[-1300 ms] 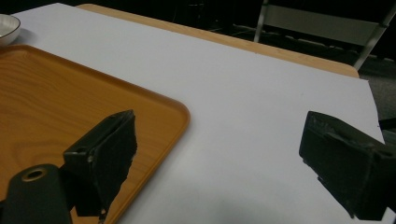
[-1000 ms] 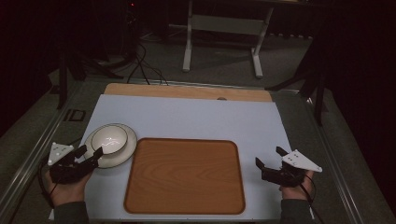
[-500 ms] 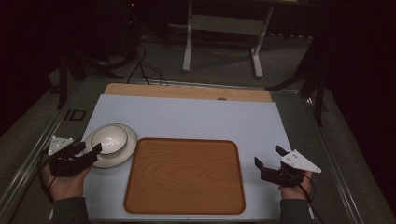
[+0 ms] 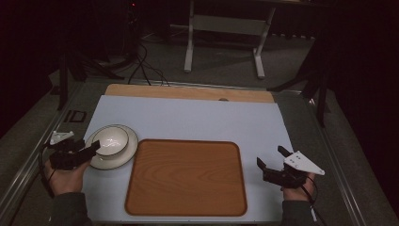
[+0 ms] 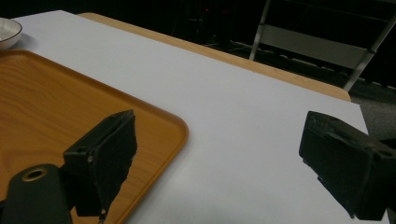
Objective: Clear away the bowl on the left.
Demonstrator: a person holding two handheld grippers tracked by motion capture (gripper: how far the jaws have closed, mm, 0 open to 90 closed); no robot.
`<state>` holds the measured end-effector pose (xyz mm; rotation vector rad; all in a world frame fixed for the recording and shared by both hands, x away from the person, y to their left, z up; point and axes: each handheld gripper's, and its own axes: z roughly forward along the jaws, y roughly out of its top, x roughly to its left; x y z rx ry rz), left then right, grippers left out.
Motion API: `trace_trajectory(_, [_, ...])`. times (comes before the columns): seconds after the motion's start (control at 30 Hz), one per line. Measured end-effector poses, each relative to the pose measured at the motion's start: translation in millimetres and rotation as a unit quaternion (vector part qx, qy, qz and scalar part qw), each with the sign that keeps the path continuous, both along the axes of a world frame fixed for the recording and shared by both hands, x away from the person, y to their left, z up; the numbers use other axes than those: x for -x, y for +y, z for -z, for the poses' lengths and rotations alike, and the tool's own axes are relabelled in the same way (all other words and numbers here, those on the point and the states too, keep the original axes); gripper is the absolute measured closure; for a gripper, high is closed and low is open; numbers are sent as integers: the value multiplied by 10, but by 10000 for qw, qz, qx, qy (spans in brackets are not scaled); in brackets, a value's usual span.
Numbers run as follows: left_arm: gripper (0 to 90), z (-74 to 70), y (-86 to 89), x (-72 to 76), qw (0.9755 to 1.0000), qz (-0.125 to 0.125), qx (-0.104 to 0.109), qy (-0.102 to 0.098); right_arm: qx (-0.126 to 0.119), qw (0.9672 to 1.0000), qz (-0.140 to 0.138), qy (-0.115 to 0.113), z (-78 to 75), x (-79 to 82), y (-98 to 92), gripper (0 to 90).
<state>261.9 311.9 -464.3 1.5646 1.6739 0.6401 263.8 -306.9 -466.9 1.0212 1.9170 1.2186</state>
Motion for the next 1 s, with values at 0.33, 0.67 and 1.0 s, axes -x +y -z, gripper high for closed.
trace_trajectory(0.33, [503, 122, 52, -121, 9995, -171, 159, 188, 30, 10000, -5, -12, -3, 2, 8, 110])
trace_trajectory(0.67, [510, 197, 35, -222, 9990, -216, 217, 330, 48, 10000, -11, -15, -1, 0, 11, 109])
trace_trajectory(1.0, [482, 288, 16, -339, 9979, -281, 76, 577, -12, 10000, 1, -63, -13, 9, -2, 109])
